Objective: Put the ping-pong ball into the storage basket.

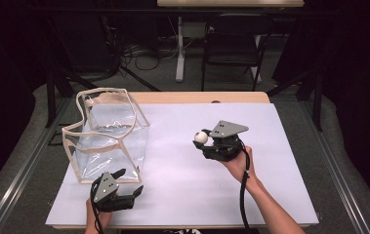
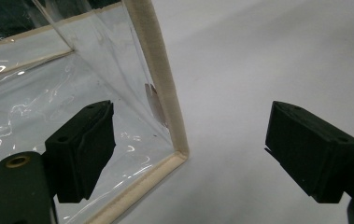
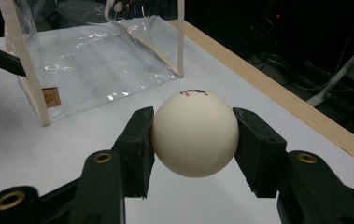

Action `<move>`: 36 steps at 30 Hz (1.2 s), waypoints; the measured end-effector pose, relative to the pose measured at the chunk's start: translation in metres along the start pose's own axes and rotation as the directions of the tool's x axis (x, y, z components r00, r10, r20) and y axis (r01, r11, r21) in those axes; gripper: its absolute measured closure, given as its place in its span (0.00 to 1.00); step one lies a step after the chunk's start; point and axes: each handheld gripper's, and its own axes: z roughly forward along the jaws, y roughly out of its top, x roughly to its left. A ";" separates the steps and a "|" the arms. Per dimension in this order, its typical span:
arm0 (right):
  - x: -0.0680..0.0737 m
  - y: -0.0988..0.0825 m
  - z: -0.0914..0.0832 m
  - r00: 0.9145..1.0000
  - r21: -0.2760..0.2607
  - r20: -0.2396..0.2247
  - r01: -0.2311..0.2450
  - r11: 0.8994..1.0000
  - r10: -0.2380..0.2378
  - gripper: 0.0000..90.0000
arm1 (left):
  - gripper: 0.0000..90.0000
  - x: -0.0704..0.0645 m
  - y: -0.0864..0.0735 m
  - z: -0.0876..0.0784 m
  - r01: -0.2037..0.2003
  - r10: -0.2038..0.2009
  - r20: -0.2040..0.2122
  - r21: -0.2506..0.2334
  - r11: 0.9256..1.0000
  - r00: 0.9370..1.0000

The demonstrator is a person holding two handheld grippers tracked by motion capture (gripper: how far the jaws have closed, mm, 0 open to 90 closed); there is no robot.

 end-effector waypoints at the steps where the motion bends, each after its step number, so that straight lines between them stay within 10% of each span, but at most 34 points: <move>1: 0.000 0.001 0.000 1.000 0.002 -0.004 -0.001 1.000 0.001 0.57 | 0.18 0.000 0.000 0.000 0.000 0.000 0.000 -0.001 1.000 1.000; 36: 0.002 0.028 0.031 0.998 0.016 -0.041 0.038 0.999 -0.038 0.57 | 0.18 0.000 0.000 0.000 0.002 -0.002 0.001 -0.001 1.000 1.000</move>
